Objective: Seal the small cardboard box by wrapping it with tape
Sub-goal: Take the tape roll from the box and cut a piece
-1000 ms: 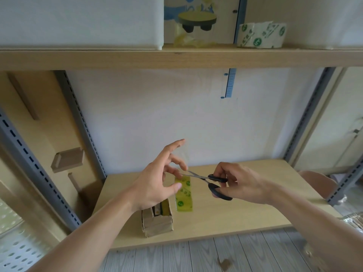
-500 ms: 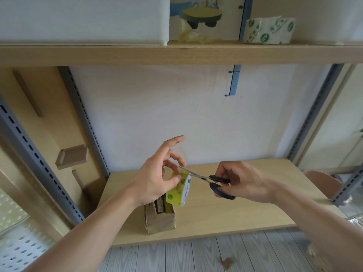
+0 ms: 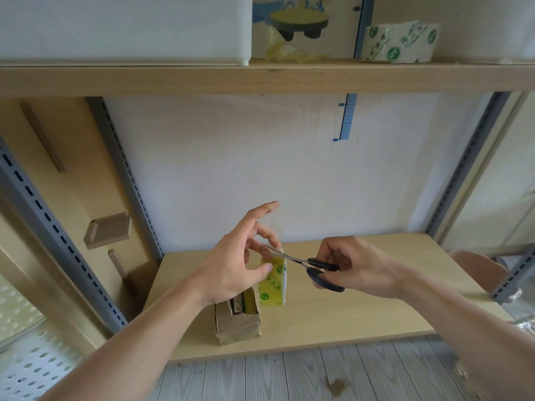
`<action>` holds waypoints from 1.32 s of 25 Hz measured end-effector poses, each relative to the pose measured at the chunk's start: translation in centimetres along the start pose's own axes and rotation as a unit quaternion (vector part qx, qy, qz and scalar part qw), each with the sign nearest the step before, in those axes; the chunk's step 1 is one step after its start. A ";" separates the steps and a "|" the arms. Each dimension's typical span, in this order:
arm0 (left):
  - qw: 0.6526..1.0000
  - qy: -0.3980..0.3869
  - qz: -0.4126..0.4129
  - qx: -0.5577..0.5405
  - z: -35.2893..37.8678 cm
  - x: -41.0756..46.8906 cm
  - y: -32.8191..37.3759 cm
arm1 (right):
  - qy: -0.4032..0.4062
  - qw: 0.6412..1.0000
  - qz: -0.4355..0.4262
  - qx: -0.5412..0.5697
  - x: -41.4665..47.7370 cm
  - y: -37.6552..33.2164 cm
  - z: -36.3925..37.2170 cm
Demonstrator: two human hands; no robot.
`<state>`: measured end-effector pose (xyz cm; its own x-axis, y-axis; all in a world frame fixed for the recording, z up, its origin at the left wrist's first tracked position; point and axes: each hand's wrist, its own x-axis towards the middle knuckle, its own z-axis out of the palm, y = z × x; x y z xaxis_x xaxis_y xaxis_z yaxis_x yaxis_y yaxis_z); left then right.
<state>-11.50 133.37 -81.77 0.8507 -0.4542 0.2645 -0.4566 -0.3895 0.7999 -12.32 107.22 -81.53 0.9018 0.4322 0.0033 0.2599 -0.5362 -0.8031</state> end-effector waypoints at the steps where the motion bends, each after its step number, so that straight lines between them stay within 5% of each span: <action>1: 1.000 0.002 0.001 0.000 0.0 0.0 0.0 | -0.002 1.000 0.000 0.005 -0.1 -0.2 -0.1; 29: 0.999 0.033 -0.004 -0.010 -0.3 0.1 -0.5 | -0.011 0.994 0.031 -0.101 -0.7 -0.1 -0.3; 33: 0.999 0.027 -0.015 -0.006 -0.1 0.2 -0.8 | 0.004 0.996 0.081 -0.044 -0.5 3.2 -0.8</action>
<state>-10.94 133.71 -82.29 0.8773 -0.3976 0.2689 -0.4276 -0.3929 0.8141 -11.63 104.70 -83.65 0.9368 0.3297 -0.1171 0.1402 -0.6603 -0.7378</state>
